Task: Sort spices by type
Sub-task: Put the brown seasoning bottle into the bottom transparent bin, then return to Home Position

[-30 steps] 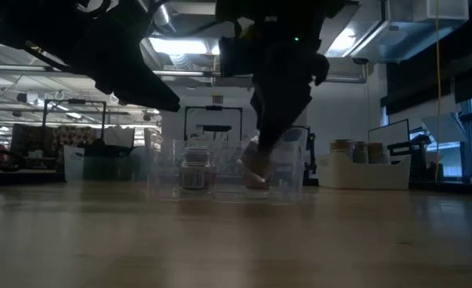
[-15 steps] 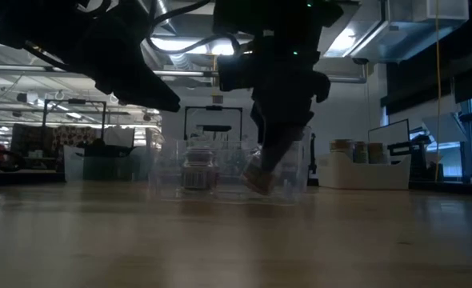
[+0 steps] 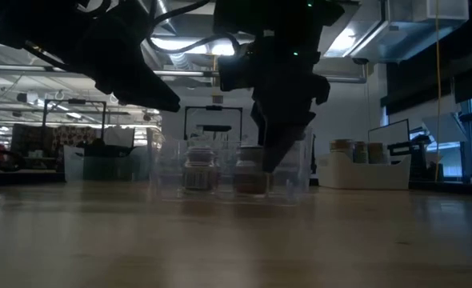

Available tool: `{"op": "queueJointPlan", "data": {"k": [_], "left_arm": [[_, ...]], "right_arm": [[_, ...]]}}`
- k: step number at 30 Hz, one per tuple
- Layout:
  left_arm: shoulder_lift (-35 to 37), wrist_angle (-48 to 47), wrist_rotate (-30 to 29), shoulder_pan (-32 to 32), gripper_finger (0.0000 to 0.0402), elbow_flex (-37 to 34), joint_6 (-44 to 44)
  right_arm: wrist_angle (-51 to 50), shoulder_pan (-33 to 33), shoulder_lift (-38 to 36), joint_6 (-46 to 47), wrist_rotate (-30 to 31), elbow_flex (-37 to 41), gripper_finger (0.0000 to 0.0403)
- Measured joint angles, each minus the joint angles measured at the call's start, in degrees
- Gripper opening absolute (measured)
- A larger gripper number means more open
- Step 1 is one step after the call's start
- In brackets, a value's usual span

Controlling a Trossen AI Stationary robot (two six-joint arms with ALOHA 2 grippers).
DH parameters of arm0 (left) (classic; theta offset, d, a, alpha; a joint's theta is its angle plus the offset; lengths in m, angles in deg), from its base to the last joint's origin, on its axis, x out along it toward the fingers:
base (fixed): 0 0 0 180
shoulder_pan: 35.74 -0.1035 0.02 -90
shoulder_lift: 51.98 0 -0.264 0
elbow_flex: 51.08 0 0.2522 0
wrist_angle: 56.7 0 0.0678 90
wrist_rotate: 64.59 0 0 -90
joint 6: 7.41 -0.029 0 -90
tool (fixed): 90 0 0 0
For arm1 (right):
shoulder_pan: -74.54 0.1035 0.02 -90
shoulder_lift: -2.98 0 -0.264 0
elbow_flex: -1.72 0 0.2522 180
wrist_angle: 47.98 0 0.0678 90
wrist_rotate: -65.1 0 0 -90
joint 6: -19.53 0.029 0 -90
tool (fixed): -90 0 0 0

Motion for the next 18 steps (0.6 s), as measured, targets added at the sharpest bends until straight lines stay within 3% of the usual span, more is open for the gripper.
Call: {"op": "queueJointPlan", "data": {"k": [7, 18], "left_arm": [[0.0, 0.0, 0.0, 0.0, 0.0205, 0.0, 0.0], [0.0, 0.4, -1.2, 0.0, 0.0205, 0.0, -0.2]], "right_arm": [[-10.8, 1.0, -0.6, 0.0, -0.7, -5.7, 0.0299], [-20.8, 7.4, -12.0, -1.0, -0.7, -8.9, 0.0282]]}}
